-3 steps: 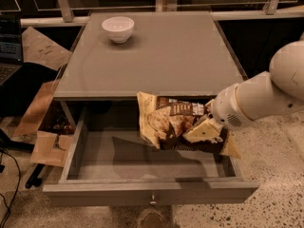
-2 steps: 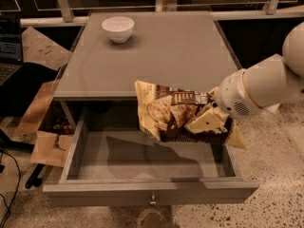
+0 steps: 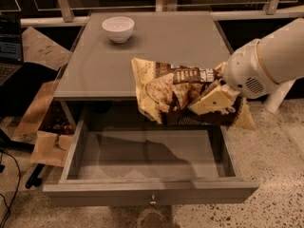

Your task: Pick brown chip bag from top drawer and place on counter

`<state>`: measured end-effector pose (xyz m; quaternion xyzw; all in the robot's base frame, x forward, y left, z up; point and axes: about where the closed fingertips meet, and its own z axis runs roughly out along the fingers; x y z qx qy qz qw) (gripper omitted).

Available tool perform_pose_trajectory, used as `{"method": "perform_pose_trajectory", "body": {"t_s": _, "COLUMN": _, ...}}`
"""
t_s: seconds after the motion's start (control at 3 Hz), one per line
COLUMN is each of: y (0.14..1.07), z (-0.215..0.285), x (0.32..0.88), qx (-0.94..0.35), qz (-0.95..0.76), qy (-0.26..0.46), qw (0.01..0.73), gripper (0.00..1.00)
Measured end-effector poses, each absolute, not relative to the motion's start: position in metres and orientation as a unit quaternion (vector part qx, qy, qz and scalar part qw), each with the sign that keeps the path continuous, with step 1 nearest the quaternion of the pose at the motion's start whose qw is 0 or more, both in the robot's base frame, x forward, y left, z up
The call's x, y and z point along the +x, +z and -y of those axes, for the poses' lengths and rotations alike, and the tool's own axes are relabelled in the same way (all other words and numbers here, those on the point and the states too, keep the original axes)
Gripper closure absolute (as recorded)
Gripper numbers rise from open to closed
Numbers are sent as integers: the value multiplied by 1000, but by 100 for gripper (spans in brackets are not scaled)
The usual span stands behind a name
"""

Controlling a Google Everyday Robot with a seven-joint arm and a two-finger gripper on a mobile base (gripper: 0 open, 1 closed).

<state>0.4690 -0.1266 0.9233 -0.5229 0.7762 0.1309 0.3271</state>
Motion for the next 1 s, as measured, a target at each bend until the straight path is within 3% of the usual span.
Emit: {"method": "perform_pose_trajectory", "body": {"t_s": 1.0, "y": 935, "z": 134, "x": 592, "qx": -408, "qz": -837, "qy": 60, "qw": 358, "gripper": 100}}
